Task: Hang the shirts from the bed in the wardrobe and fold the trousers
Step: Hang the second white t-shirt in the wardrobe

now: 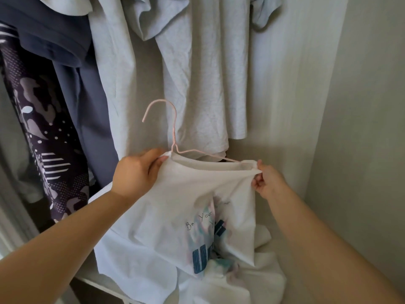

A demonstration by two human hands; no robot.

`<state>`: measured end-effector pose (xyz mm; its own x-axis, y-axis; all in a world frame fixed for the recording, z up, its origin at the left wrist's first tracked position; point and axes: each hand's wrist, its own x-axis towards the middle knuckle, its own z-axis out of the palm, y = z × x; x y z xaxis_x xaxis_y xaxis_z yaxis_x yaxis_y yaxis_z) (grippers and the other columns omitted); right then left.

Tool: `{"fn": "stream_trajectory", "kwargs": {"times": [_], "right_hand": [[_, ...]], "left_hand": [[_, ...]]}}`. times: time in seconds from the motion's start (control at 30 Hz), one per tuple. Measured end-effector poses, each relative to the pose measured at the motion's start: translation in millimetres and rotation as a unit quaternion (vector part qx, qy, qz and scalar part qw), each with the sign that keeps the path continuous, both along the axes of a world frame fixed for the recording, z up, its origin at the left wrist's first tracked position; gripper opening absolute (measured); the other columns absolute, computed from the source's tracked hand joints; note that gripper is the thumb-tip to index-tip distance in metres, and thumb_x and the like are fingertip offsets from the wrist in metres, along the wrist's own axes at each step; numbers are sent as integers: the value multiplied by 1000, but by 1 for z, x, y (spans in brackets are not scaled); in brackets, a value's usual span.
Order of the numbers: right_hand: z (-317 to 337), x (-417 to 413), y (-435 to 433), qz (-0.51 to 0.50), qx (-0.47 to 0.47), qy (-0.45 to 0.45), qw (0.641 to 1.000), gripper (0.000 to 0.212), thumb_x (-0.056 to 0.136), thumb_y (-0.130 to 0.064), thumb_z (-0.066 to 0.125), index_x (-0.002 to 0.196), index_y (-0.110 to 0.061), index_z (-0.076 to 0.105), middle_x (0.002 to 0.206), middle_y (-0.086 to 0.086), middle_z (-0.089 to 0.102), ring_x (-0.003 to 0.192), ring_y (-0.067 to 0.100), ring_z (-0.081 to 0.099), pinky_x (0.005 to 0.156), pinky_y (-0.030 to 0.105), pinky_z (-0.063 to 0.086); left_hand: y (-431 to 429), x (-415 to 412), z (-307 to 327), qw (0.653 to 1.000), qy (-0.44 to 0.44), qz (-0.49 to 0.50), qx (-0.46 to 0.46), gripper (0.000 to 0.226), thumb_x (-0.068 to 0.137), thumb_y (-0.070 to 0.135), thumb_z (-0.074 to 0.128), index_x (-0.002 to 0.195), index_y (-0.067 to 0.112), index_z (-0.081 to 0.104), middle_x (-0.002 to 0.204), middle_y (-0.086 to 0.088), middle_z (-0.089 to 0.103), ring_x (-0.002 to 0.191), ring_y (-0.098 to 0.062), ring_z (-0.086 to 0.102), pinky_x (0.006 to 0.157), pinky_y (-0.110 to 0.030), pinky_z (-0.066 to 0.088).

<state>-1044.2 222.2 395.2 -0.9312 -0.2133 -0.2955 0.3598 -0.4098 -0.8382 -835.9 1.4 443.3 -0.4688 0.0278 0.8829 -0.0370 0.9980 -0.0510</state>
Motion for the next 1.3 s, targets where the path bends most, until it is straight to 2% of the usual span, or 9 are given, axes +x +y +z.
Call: {"fn": "stream_trajectory", "kwargs": {"times": [0.17,0.33,0.4,0.53,0.73,0.87,1.07,1.17,1.3], "right_hand": [[8,0,4,-105,79,99,986,31,85,-27,68,62,-13,53,53,1,42,41,12,37,45,25,37],[12,20,-9,-28,138,302,943,20,83,-25,69,64,-22,64,63,-4,59,60,10,52,60,20,44],[9,28,-15,-12,182,390,903,12,81,-18,72,70,-21,68,81,-3,61,73,9,55,66,8,43],[5,29,-16,-85,309,543,776,9,77,-13,75,80,-4,73,101,4,54,100,19,42,84,19,30],[33,9,-13,-160,398,558,710,38,90,-32,54,121,-12,57,130,12,49,120,31,41,97,35,27],[46,-8,-16,-62,526,569,629,34,101,-28,34,110,-12,63,114,12,63,106,32,49,85,36,30],[49,5,-17,-56,476,618,623,39,99,-37,40,68,-14,46,71,9,58,73,34,55,57,32,26],[55,20,-27,-68,471,664,577,42,93,-46,44,64,-15,47,65,9,60,62,28,48,54,30,24],[63,26,-35,-43,426,692,581,38,92,-36,54,67,-8,54,59,0,44,61,22,40,54,31,23]], "left_hand": [[1,-3,-4,996,-33,41,-73,41,92,31,41,82,7,73,62,-8,64,43,-30,56,38,-26,39],[10,-19,-7,978,-57,85,180,24,96,29,51,95,13,69,79,-10,67,73,-35,59,55,-31,37],[16,-21,-9,964,-55,63,252,23,96,32,50,98,19,68,81,-5,68,78,-30,58,58,-31,39],[24,-21,-9,949,-35,30,313,23,96,35,48,95,22,67,73,3,65,75,-23,57,56,-29,38],[26,-16,-1,950,-17,53,309,24,97,39,46,99,26,66,68,5,59,71,-22,54,52,-29,34],[30,-11,1,956,-7,45,289,24,96,39,48,101,25,67,80,-1,69,79,-28,60,60,-34,46],[22,-12,3,921,-22,-4,389,19,94,41,52,89,34,68,70,13,65,72,-10,59,61,-28,46],[22,-17,4,916,-37,-35,399,22,94,37,53,88,26,70,72,4,67,73,-15,60,64,-32,48],[31,-19,11,928,-46,-71,362,21,95,34,53,89,24,71,69,10,65,67,-2,57,62,-20,43]]}}
